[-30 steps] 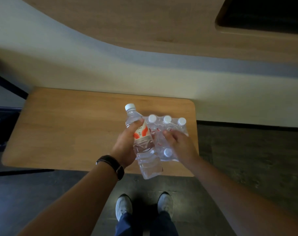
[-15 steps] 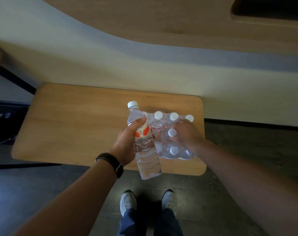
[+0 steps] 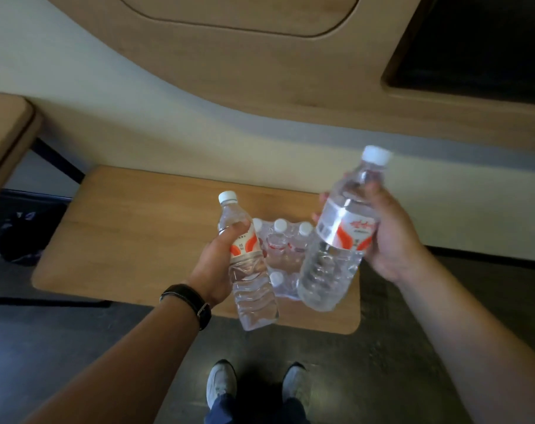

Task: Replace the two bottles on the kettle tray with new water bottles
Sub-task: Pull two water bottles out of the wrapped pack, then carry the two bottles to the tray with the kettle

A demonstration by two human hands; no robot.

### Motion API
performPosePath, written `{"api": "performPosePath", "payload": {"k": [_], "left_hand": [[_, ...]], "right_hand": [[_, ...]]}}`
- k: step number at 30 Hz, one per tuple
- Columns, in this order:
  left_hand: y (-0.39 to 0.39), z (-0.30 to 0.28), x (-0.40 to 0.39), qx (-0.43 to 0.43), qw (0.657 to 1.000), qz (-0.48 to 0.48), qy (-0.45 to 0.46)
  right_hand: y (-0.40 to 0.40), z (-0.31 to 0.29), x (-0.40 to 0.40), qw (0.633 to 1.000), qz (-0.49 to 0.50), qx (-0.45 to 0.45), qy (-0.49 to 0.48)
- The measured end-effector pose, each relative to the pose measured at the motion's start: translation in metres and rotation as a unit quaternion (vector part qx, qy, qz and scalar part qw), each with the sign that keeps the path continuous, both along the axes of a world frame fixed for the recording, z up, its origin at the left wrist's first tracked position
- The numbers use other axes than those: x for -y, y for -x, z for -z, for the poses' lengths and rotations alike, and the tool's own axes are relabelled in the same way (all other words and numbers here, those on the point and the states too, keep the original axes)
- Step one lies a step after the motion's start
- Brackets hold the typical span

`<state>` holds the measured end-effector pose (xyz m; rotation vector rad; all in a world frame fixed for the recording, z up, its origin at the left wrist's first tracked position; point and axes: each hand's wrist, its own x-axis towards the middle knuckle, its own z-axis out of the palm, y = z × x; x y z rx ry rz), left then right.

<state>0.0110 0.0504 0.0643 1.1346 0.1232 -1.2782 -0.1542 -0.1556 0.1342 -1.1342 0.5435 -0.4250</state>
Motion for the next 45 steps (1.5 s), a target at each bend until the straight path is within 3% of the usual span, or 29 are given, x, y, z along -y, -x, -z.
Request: {"api": "performPosePath", "payload": {"k": [5,14,22,29,36,45], "left_hand": [[0.006,-0.025,-0.025,0.013,0.999,-0.012,0.041],[0.014,-0.078,-0.145,0.013,0.988,-0.14,0.069],[0.006,-0.136,-0.317,0.069,0.959,-0.269,0.049],[-0.034,-0.18,-0.486,0.118,0.929,-0.351,-0.003],[-0.093,-0.213,-0.624,0.184,0.902,-0.389,-0.03],[-0.209,-0.227,-0.735,0.212,0.88,-0.422,-0.047]], "right_hand": [[-0.021,0.011,-0.041,0.988,-0.027,-0.142,-0.06],[-0.078,-0.026,-0.128,0.96,-0.189,-0.193,-0.071],[-0.157,-0.075,-0.285,0.925,-0.337,-0.177,0.002],[-0.231,-0.117,-0.463,0.901,-0.408,-0.148,0.01],[-0.308,-0.149,-0.61,0.893,-0.43,-0.125,0.034],[-0.433,-0.168,-0.721,0.893,-0.44,-0.087,0.047]]}}
